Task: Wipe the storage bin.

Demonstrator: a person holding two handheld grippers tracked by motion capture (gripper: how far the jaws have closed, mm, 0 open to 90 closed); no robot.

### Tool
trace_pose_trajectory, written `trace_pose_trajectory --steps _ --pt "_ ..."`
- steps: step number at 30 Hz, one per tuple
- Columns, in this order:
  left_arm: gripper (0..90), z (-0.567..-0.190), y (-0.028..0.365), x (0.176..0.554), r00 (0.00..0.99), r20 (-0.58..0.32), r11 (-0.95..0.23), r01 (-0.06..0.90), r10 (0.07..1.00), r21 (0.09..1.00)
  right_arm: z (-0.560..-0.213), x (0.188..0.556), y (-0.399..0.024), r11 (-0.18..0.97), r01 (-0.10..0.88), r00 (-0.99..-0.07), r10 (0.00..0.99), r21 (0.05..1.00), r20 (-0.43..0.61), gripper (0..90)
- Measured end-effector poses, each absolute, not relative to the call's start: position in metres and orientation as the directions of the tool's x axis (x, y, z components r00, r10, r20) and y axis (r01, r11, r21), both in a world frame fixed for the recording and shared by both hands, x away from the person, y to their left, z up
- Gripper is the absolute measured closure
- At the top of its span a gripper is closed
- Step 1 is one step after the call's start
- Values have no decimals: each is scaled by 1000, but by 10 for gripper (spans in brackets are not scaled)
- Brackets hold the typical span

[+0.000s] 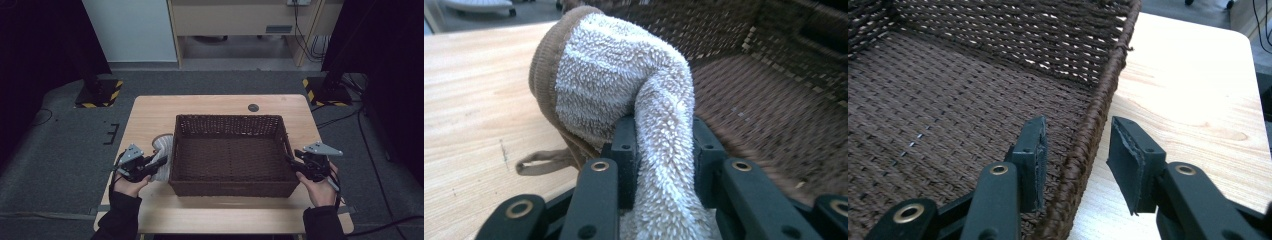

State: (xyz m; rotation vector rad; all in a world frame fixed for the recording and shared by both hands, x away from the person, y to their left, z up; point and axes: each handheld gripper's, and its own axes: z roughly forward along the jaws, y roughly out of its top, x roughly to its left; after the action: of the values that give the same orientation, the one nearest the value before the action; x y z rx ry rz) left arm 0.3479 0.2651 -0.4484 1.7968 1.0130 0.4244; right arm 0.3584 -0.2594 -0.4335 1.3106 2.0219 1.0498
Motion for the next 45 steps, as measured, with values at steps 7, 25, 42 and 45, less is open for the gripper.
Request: trace_pose_trajectory --steps 7,25,42,45 --pt "696 -448 256 336 611 -136 -189 436 779 880 -436 357 -256 283 539 -420 907 793 -38 685" --pt "700 -475 250 347 614 -117 -251 480 781 841 -441 365 -257 263 531 -397 917 805 -38 704" --pt "695 -481 254 343 585 -141 -226 510 799 830 -440 363 -260 250 534 -391 920 808 -26 597" --pt "693 -463 259 336 591 -145 -192 469 793 862 -437 361 -262 247 528 -403 915 812 -16 589"
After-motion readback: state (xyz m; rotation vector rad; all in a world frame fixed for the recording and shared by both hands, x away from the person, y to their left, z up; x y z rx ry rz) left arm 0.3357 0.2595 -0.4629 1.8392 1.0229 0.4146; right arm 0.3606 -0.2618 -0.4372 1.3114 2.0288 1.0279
